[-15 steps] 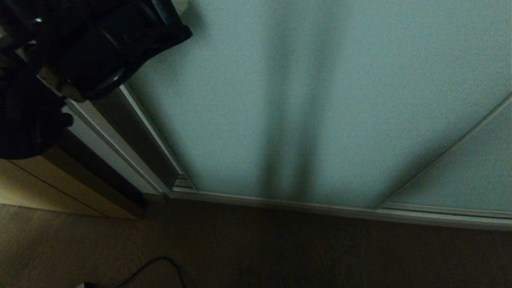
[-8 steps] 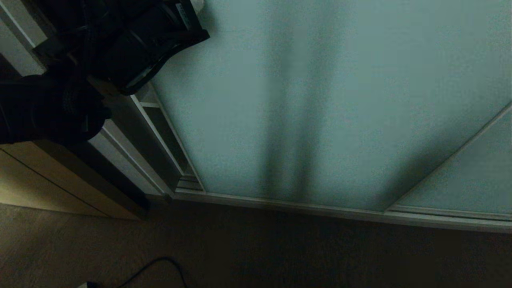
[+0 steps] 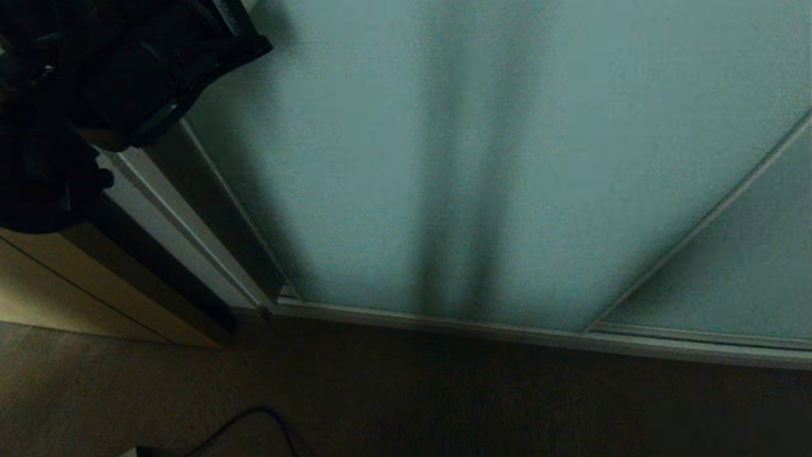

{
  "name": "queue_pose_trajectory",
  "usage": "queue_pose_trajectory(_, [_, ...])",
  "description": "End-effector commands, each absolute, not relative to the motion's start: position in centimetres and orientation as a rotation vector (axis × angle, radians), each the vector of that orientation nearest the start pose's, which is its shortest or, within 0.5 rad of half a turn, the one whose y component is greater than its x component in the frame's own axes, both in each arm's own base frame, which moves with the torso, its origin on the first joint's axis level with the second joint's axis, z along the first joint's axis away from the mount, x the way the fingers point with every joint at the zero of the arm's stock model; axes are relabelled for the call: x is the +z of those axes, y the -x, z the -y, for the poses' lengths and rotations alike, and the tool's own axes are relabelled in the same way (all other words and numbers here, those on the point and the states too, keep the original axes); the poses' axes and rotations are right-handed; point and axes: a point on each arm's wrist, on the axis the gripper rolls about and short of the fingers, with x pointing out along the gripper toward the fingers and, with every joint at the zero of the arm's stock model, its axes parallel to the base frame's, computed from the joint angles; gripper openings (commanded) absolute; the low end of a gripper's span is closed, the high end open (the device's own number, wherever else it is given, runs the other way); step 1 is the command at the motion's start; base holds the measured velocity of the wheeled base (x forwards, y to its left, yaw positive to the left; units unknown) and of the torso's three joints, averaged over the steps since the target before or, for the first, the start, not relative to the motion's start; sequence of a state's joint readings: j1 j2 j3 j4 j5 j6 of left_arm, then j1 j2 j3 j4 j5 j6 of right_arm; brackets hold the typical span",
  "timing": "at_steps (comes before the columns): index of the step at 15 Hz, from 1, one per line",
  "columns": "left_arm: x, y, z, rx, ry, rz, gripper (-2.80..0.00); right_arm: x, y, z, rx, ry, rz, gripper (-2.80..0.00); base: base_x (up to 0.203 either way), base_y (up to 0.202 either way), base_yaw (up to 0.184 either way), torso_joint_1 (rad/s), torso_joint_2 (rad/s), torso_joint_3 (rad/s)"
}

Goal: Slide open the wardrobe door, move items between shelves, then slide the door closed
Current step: Close the door

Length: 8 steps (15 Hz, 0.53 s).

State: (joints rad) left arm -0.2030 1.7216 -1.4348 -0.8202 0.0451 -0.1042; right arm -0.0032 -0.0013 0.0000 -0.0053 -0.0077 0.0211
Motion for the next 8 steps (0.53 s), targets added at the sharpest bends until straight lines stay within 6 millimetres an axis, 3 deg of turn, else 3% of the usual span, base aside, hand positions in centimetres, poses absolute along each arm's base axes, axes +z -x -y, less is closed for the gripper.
queue_pose_trajectory(1, [37.7, -30.4, 6.2, -0.205, 0.162, 0.541, -2.8, 7.6, 2.3, 0.0, -0.011, -0.021, 0.008, -2.8, 0.0, 0.0, 0.0, 0.0, 0.0, 0.0])
queue_pose_trajectory(8, [38.3, -29.2, 6.0, -0.208, 0.15, 0.561, -2.8, 7.6, 2.3, 0.0, -0.011, -0.021, 0.008, -2.8, 0.0, 0.0, 0.0, 0.0, 0.0, 0.0])
